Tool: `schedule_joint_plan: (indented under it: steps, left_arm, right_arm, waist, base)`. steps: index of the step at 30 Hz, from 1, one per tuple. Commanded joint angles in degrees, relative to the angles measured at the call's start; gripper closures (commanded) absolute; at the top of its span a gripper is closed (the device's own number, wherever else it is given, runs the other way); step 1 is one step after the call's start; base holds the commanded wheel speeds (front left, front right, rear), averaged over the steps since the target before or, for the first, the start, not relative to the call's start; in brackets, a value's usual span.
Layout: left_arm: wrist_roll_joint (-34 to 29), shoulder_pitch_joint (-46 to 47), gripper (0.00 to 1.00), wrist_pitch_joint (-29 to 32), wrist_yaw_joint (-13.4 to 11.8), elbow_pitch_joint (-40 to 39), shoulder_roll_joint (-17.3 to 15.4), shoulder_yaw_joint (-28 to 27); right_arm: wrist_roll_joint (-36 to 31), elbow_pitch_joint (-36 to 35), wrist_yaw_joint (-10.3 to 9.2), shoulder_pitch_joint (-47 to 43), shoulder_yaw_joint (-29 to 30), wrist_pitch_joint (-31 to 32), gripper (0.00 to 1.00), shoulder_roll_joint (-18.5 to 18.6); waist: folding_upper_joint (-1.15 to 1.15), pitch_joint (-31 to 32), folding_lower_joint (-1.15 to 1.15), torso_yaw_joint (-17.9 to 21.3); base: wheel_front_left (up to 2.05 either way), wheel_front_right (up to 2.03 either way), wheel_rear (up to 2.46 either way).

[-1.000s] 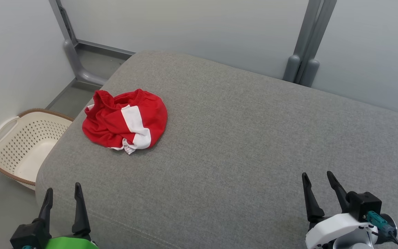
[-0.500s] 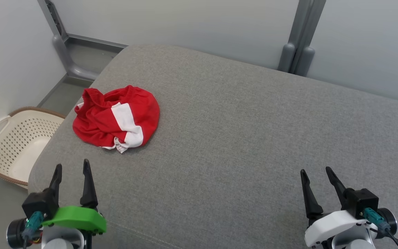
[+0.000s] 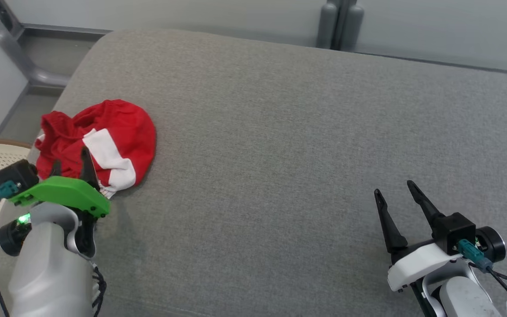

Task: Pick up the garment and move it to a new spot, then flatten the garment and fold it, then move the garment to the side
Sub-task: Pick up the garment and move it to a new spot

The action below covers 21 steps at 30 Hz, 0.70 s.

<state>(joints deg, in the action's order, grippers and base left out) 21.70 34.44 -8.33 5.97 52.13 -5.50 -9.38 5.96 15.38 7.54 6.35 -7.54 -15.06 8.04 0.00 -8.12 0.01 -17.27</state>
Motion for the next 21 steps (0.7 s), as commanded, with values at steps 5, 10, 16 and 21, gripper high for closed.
schedule_joint_plan:
  steps: [5,10,16,21]
  left_arm:
    - [1.2,5.6,0.0,3.7,-2.9,6.6,-3.3,-1.7]
    - [0.9,7.5,0.0,5.8,-6.1,11.7,-4.5,-1.2]
    - [0.5,8.4,0.64,7.2,-6.3,15.8,-5.1,-0.2]
    - [-1.0,10.2,1.0,4.4,-5.0,15.3,-5.7,1.8]
  right_arm:
    - [-0.4,-1.5,-0.11,1.8,-1.3,-0.1,0.0,1.7]
    - [0.0,-2.8,-0.11,2.1,-1.9,-0.1,0.0,2.7]
    - [0.1,-3.4,-0.11,2.0,-2.3,-0.1,0.0,2.9]
    - [0.4,-2.9,-0.11,2.0,-2.1,-0.1,0.0,1.8]
  waist:
    - [0.0,-7.1,-0.01,8.0]
    - [0.0,-8.6,-0.01,10.0]
    - [0.0,-9.1,-0.01,10.9]
    - [0.0,-7.7,-0.01,10.3]
  base:
    - [0.0,0.0,0.0]
    - [0.0,0.0,0.0]
    - [0.0,0.0,0.0]
    - [0.0,0.0,0.0]
